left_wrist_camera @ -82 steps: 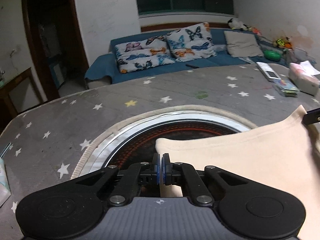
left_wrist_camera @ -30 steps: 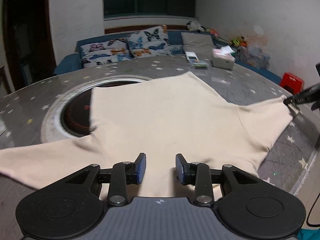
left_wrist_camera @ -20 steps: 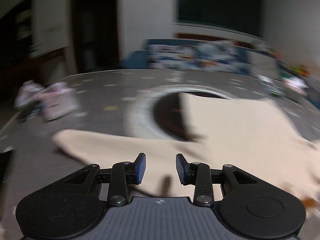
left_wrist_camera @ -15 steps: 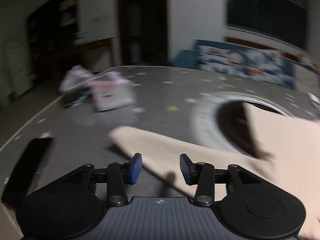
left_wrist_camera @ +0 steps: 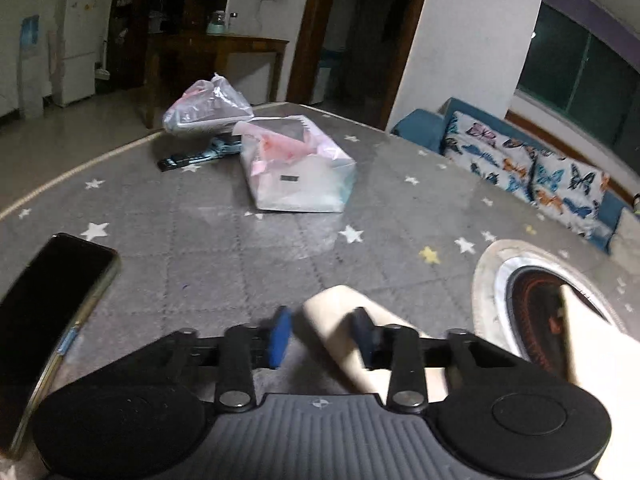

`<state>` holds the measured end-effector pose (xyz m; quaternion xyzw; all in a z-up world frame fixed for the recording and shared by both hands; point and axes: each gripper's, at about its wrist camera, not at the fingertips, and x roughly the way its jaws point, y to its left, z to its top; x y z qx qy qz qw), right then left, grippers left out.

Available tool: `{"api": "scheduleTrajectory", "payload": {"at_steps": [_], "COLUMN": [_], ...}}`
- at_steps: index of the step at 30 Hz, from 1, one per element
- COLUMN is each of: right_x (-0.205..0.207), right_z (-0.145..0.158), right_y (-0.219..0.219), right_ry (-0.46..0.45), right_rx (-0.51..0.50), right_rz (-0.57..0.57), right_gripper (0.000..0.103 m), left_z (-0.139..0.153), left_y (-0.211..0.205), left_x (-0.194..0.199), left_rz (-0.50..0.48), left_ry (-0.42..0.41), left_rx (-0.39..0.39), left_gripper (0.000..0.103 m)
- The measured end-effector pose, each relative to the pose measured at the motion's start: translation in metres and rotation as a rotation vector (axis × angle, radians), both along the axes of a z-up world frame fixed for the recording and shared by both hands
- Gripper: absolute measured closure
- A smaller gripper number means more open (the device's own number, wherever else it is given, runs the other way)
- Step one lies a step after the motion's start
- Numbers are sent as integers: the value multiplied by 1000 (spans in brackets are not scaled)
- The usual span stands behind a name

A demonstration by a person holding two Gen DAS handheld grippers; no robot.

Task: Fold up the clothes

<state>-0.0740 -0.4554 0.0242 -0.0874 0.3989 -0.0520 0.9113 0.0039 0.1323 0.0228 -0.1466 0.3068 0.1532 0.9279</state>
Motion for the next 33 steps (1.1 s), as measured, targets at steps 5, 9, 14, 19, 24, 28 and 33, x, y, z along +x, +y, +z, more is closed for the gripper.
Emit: {"api": "scheduleTrajectory", "payload": {"at_steps": [5, 9, 14, 19, 24, 28, 33], "right_x": [2, 3, 5, 5, 3, 3, 0], "right_z": [-1, 1, 1, 0, 8, 13, 17], "right_y": [2, 3, 6, 12, 19, 34, 70], "right_ry": [1, -4, -1, -1, -14, -17, 5], "right_rx": [-1, -2, 1, 4, 13, 58, 108], "right_rz": [5, 10, 20, 43, 68, 116, 256], "right_gripper": [63, 63, 62, 59, 57, 56, 56], "left_z": [4, 22, 41, 22, 8, 6, -5], "left_y": [2, 0, -6, -1, -1, -22, -40], "left_x": [-2, -17, -40, -33, -29, -29, -8], "left_rz": [-22, -23, -33, 3, 17, -87, -194], "left_ry": [-41, -136, -250, -132, -43, -47, 9], "left_rx": [-14, 15, 77, 77, 82, 123, 172], "left_gripper": [97, 98, 98, 94, 83, 74, 74]}}
